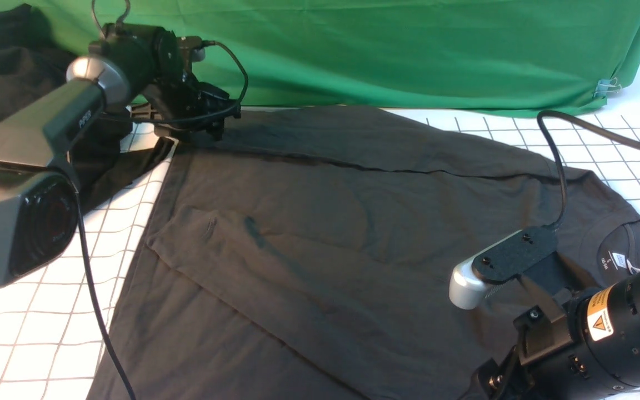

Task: Fold a long-sleeved shirt over a white checkered tablecloth.
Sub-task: 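Grab the top left corner of the dark shirt with the left gripper, then fold the left side of the dark shirt inward over its body with the left gripper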

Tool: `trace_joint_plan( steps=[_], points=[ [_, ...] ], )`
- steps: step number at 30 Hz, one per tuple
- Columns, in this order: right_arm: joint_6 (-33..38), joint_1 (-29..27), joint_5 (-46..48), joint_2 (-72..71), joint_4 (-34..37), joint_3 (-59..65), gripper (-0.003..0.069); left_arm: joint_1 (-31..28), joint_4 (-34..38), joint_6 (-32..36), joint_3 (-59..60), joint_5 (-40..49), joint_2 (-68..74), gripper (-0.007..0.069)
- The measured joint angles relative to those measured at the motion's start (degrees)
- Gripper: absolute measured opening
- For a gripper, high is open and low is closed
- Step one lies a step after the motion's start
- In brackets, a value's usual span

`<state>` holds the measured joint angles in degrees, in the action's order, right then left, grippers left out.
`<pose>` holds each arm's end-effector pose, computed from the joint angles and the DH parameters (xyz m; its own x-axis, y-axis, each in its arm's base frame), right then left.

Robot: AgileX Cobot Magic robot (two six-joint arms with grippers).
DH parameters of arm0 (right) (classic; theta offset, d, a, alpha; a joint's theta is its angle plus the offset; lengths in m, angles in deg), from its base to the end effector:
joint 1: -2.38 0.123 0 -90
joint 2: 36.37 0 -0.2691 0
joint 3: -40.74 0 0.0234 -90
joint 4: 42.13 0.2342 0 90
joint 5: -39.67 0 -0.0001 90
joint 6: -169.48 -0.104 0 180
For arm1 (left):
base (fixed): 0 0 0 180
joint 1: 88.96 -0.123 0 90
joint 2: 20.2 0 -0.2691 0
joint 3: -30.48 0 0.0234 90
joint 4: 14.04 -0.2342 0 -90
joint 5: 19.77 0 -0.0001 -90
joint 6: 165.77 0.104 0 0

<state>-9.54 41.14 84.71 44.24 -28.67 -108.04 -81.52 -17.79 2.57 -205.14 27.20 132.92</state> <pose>0.1637 0.1534 0.2293 -0.8051 -0.4568 -0.3784 -0.5552 0.8049 0.2096 0.5318 -0.0644 0.1528 -0.8123 -0.0532 -0.5808 -0.0270 0.9982 -0.0537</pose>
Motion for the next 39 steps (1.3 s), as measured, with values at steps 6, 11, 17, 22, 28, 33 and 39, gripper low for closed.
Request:
trace_joint_plan(
  steps=[6, 11, 17, 22, 28, 33, 39],
  points=[
    [0.00, 0.00, 0.00, 0.00, 0.00, 0.00, 0.0518, 0.00, -0.72, 1.44, 0.00, -0.47, 0.00, 0.0412],
    [0.00, 0.00, 0.00, 0.00, 0.00, 0.00, 0.0518, 0.00, -1.50, 1.92, 0.07, -1.18, 0.13, 0.0412],
    [0.00, 0.00, 0.00, 0.00, 0.00, 0.00, 0.0518, 0.04, -1.57, 3.18, 0.18, -1.31, 0.29, 0.0370],
    [0.00, 0.00, 0.00, 0.00, 0.00, 0.00, 0.0518, 0.39, -1.48, 5.00, 0.18, -1.32, 0.24, 0.0096],
    [0.00, 0.00, 0.00, 0.00, -0.49, 0.00, 0.0518, 1.15, -1.43, 7.63, 0.24, 0.50, -1.54, 0.0027],
    [-2.85, 0.00, 0.23, 0.00, -7.42, -0.77, 0.0518, 1.75, -0.88, 8.59, 0.24, 3.55, -5.51, 0.0027],
    [-11.87, 0.00, 2.50, 0.00, -25.62, -5.02, 0.0391, 3.21, 0.46, 10.65, 0.24, 13.93, -11.55, 0.0027]
  ],
)
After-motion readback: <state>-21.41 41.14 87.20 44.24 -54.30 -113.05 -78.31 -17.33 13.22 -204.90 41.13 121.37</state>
